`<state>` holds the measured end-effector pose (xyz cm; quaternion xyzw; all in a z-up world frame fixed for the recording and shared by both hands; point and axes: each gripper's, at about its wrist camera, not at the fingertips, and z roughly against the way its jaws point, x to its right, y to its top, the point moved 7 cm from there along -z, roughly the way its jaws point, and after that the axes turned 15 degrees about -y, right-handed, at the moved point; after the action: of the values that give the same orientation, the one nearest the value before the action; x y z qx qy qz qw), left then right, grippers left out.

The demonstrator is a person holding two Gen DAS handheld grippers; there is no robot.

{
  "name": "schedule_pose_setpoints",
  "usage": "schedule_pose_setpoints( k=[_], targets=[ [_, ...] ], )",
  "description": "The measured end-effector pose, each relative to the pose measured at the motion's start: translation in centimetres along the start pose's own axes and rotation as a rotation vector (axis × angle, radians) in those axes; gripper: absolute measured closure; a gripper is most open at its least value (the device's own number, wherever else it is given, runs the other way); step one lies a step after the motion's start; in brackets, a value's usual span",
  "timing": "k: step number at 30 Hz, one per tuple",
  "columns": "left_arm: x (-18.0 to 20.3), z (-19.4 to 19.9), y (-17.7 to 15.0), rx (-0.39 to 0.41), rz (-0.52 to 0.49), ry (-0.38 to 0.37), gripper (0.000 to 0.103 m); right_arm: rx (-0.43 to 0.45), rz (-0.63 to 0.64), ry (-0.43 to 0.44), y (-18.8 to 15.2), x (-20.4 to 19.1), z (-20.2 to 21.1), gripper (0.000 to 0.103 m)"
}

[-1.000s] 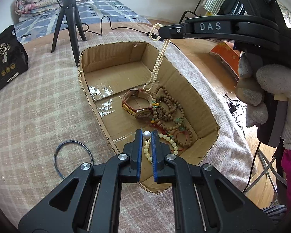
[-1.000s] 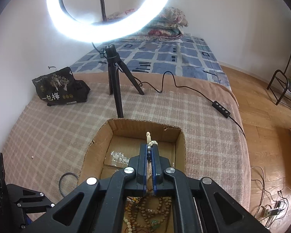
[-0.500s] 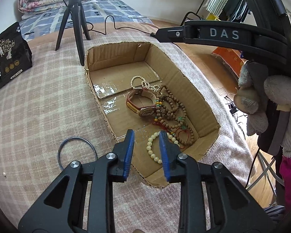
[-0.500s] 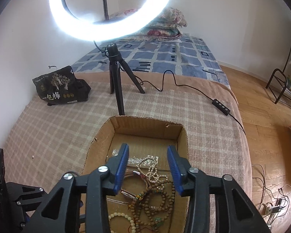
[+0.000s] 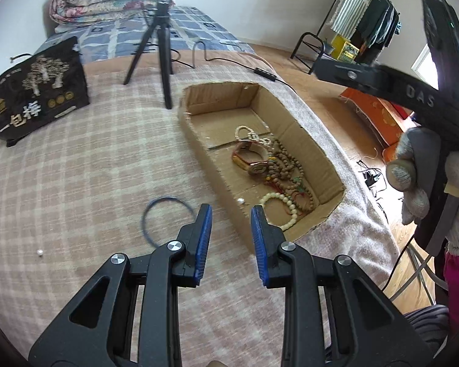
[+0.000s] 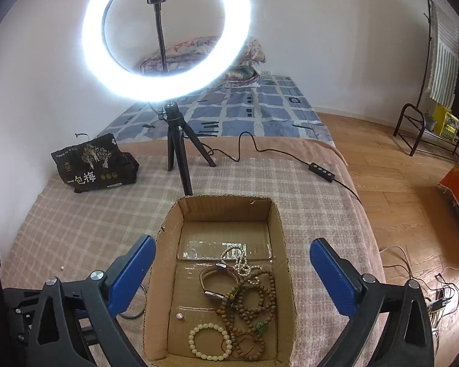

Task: Organize jewelry
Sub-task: 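Withdraw both tools from the box toward the second pearl earring and bangle, then close left tool on the second pearl earring while right tool grasps the dark blue bangle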

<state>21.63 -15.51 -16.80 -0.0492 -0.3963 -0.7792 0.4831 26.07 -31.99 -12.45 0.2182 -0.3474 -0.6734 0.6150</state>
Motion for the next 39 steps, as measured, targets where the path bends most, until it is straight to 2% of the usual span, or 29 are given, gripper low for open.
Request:
schedule_pose_setpoints(
  k=[5,7,13,17,21,24,26,29,32,35,39],
  targets=[
    [-2.8,3.1,-1.0,0.016,0.001,0.072,0.076,0.02,-0.004,0.022,-1.0,-1.3,1.8,0.0],
    [-4.5,4.5,-1.5,0.025,0.025,0.087,0.07,0.026,0.007,0.035,-1.5,-2.1,2.4,0.0],
    [-10.1,7.8,-3.1,0.04,0.085,0.152,0.069,0.025,0.086,0.1,-4.3,-6.3,4.2,0.0],
    [-13.4,9.0,-4.5,0.028,0.134,0.179,0.069,-0.021,0.14,0.168,-6.4,-9.9,4.1,0.004],
    [-15.8,9.2,-5.7,0.004,0.154,0.215,0.069,-0.063,0.223,0.192,-8.0,-13.2,3.1,0.004],
    [-17.1,9.2,-6.6,-0.012,0.167,0.225,0.069,-0.129,0.248,0.233,-9.5,-15.1,2.4,0.004],
    [-17.6,9.1,-7.1,-0.025,0.174,0.224,0.069,-0.184,0.227,0.224,-10.8,-15.9,1.9,0.004],
    [-18.5,8.6,-7.4,-0.058,0.153,0.225,0.069,-0.213,0.174,0.195,-12.6,-16.4,1.5,0.005],
    [-19.1,8.4,-7.3,-0.067,0.113,0.232,0.069,-0.208,0.097,0.134,-14.1,-16.2,1.3,0.009],
    [-19.9,8.0,-7.6,-0.08,0.087,0.217,0.069,-0.215,-0.001,0.109,-15.6,-16.0,0.8,0.011],
    [-20.8,7.1,-8.1,-0.1,0.059,0.214,0.069,-0.175,-0.045,0.032,-16.5,-16.2,0.2,0.012]
  ],
)
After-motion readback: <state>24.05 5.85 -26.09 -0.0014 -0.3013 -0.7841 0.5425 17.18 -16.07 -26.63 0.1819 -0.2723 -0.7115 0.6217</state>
